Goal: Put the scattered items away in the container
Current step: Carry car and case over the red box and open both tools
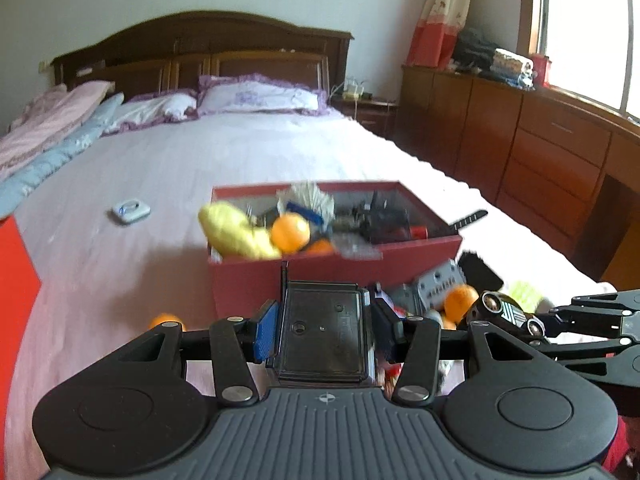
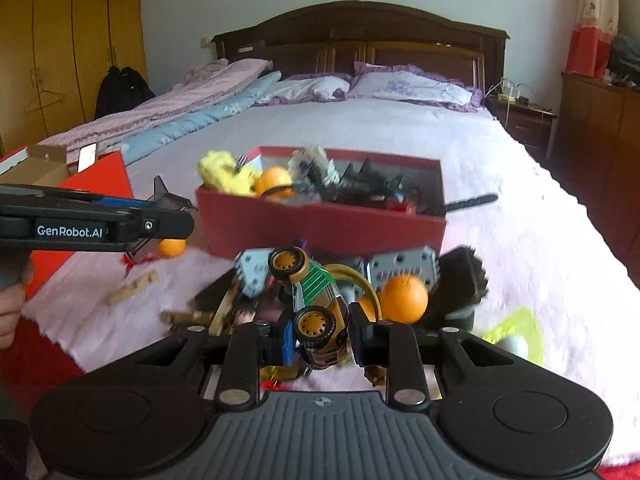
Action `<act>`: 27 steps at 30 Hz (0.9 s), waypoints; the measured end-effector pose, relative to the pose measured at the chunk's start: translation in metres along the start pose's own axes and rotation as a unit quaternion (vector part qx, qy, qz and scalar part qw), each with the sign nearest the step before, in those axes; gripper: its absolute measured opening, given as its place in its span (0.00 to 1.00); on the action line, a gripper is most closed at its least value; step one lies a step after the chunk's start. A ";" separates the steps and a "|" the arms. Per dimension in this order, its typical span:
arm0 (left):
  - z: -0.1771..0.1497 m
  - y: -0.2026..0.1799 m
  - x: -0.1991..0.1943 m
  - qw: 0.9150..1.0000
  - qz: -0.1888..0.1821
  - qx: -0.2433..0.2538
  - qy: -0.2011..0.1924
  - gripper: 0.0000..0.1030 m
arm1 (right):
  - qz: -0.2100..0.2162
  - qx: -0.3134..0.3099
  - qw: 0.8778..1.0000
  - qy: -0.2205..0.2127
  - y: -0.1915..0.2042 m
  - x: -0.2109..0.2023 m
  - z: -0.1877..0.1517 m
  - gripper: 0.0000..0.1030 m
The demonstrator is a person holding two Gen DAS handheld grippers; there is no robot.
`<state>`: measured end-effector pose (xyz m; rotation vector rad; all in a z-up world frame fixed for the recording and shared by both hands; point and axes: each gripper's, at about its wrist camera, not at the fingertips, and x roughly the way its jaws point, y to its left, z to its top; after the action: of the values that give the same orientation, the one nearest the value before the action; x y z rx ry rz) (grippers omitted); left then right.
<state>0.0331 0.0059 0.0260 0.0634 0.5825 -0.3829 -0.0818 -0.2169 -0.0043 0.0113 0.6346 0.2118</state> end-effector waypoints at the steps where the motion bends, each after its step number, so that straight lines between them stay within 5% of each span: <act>1: 0.006 0.000 0.004 1.000 0.001 0.003 -0.004 0.48 | 0.000 0.000 1.000 -0.002 -0.002 0.002 0.004 0.28; 14: 0.067 0.006 0.064 0.999 0.019 0.027 -0.030 0.48 | -0.014 0.007 1.000 -0.027 -0.026 0.055 0.078 0.28; 25: 0.092 0.011 0.120 0.997 0.063 0.041 0.012 0.50 | -0.040 0.026 0.999 -0.025 -0.042 0.105 0.118 0.28; 27: 0.096 0.012 0.130 0.996 0.075 0.041 0.026 0.53 | -0.050 0.024 0.998 -0.021 -0.043 0.115 0.125 0.35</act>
<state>0.1881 -0.0422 0.0342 0.1955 0.6098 -0.2587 0.0904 -0.2295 0.0252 0.0308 0.5963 0.0991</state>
